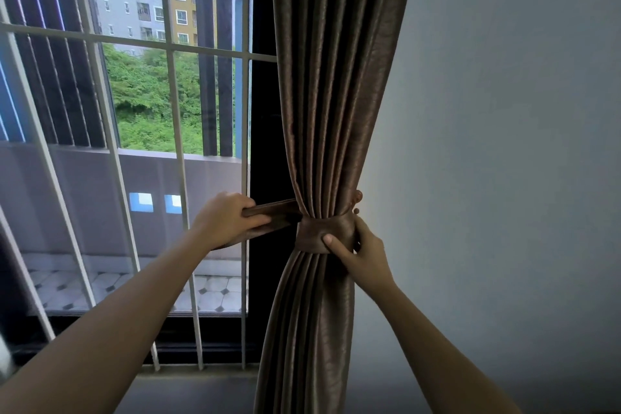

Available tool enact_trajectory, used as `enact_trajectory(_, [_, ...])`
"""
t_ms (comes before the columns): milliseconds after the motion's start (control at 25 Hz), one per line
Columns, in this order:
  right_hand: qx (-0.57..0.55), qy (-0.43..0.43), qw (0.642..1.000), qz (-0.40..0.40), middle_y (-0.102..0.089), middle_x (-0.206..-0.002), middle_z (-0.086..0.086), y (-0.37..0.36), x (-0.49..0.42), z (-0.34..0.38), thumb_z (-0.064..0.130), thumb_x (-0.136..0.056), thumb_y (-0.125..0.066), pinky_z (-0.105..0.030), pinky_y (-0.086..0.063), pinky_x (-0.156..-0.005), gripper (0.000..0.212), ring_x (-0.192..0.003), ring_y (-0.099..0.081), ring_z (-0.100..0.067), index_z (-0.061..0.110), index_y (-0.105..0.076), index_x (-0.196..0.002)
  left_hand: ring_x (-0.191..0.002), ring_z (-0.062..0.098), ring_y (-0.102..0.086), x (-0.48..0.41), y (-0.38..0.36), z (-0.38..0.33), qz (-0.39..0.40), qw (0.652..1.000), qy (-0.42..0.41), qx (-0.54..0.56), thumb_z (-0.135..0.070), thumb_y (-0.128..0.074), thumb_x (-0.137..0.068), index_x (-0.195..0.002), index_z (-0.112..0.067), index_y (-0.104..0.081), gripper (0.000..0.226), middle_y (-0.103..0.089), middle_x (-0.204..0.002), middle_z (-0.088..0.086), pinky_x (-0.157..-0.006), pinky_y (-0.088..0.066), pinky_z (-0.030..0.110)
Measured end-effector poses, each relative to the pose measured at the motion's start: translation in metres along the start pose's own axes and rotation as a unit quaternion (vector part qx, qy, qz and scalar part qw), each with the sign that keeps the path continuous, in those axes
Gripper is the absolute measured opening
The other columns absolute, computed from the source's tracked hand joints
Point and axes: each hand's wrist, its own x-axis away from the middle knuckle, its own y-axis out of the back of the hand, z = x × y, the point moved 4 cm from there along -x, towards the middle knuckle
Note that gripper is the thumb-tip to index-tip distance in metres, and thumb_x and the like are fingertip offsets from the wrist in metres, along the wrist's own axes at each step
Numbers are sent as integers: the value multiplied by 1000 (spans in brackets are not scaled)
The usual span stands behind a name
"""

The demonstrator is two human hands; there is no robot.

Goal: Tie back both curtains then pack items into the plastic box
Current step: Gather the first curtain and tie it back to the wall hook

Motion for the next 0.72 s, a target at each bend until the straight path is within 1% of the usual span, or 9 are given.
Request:
enact_trajectory(80, [-2, -5, 1000, 3, -56, -118, 23, 1, 18, -8, 31, -80, -72, -6, -43, -88, 55, -108, -56, 5, 30, -47, -129, -50, 4, -49, 12, 0, 10, 2, 1000, 4, 2, -37, -68, -81, -56, -31, -52, 30, -50, -50, -12, -50, -32, 23])
enact_trajectory(160, [-5, -19, 1000, 1, -48, -128, 21, 10, 26, -13, 28, -81, -72, -14, -37, -98, 62, -117, -48, 3, 29, -41, -135, -51, 7, -50, 23, 1, 27, 11, 1000, 20, 11, -37, -68, -82, -56, -31, -53, 31, -50, -50, -10, -53, -35, 25])
enact_trajectory(240, [-41, -29, 999, 6, -46, -135, 12, 18, 29, -8, 20, -82, -65, -26, -36, -104, 58, -122, -45, -4, 32, -41, -133, -54, 14, -51, 32, 5, 40, 12, 999, 28, -28, -39, -67, -82, -62, -20, -61, 29, -51, -53, -6, -55, -36, 29])
enact_trajectory(280, [-52, -31, 998, 25, -46, -136, 10, 20, 27, -4, 18, -78, -60, -29, -35, -106, 57, -123, -45, -6, 34, -42, -130, -54, 15, -51, 34, 5, 42, 21, 999, 18, -40, -41, -66, -82, -64, -17, -61, 31, -50, -53, -6, -54, -35, 28])
enact_trajectory(400, [-44, -45, 993, 99, -48, -138, 7, 19, 22, 5, 15, -66, -47, -36, -36, -108, 63, -125, -45, -7, 33, -47, -126, -52, 15, -52, 49, 5, 26, 68, 997, 16, -31, -40, -68, -81, -61, -19, -55, 31, -50, -51, -7, -52, -34, 24])
enact_trajectory(480, [-73, -65, 990, 106, -50, -137, 3, 18, 20, 7, 15, -66, -45, -39, -36, -109, 58, -126, -46, -13, 31, -52, -121, -53, 14, -56, 65, 10, 12, 31, 997, 35, -66, -39, -68, -80, -67, -20, -59, 25, -54, -54, -6, -52, -36, 23])
enact_trajectory(560, [-126, -88, 982, 111, -50, -135, 0, 16, 19, 12, 17, -73, -45, -40, -37, -109, 45, -127, -46, -17, 31, -56, -114, -47, 9, -54, 84, 8, -19, 12, 999, 15, -37, -39, -69, -79, -64, -21, -58, 26, -54, -51, -7, -50, -37, 18])
enact_trajectory(640, [-151, -96, 976, 121, -49, -132, -1, 13, 18, 17, 12, -90, -42, -37, -39, -105, 31, -126, -45, -21, 30, -57, -110, -44, 5, -49, 95, 0, -61, 17, 999, -19, 48, -36, -68, -80, -56, -15, -51, 37, -51, -48, -5, -48, -35, 13])
enact_trajectory(720, [-161, -95, 975, 118, -50, -130, 0, 11, 17, 18, 11, -100, -32, -37, -41, -102, 34, -126, -47, -21, 27, -58, -113, -46, 7, -50, 91, -14, -95, 35, 994, -59, 83, -32, -64, -85, -54, -14, -47, 40, -50, -49, -4, -50, -37, 12])
